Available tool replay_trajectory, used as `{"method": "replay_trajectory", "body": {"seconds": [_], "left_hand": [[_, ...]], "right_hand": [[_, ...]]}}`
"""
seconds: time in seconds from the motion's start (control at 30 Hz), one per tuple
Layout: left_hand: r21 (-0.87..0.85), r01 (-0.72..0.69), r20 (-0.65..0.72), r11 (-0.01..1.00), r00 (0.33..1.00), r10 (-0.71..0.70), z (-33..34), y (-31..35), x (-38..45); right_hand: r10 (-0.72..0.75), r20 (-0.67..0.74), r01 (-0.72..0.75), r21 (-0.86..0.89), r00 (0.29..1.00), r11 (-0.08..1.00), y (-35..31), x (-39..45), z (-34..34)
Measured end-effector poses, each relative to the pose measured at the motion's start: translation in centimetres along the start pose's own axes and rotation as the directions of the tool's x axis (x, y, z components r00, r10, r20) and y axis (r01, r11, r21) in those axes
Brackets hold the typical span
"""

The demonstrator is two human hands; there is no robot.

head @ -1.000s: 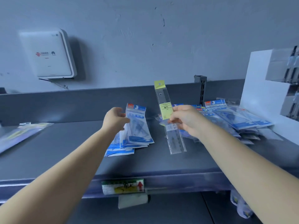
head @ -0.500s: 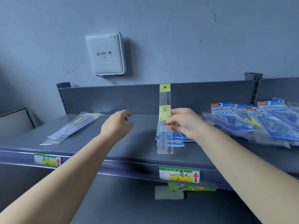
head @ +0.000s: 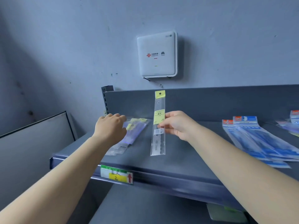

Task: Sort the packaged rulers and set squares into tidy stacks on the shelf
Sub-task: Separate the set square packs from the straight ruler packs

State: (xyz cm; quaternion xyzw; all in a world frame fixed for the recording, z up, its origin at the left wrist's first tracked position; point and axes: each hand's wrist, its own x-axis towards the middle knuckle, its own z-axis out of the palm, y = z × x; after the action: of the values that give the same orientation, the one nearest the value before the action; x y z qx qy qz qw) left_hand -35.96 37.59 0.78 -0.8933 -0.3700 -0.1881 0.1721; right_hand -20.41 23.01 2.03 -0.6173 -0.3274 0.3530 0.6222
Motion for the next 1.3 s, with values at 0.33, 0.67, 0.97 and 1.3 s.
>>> {"method": "replay_trajectory", "body": {"seconds": [0.33,0.67,0.97,1.3], "left_hand": [[-0.049,-0.046,-0.028,0.998,0.999,0.044,3.4,-7.0,2.1],[-0.063,-0.178,-0.103,0.982,0.98,0.171,3.4,-3.4,3.7],[-0.001,-0.371,-0.179,0.929,0.914,0.364,0.4,6.8,4.7],[-0.05,-0.483,-0.21,0.874,0.861,0.464,-3.6,23.0,2.4]], "right_hand": [[-0.161,-0.103,0.109,-0.39,0.981,0.914,-0.6,6.5,8.3],[-0.409,0.111,0.075,-0.992,0.906,-0.103,-0.3,4.7,5.4],[-0.428,0.158,-0.062,-0.888,0.89,-0.457,0.3,-0.1,-2.3],[-0.451,0.029,-0.178,-0.895,0.892,-0.409,0.9,-8.2,-16.3]]}}
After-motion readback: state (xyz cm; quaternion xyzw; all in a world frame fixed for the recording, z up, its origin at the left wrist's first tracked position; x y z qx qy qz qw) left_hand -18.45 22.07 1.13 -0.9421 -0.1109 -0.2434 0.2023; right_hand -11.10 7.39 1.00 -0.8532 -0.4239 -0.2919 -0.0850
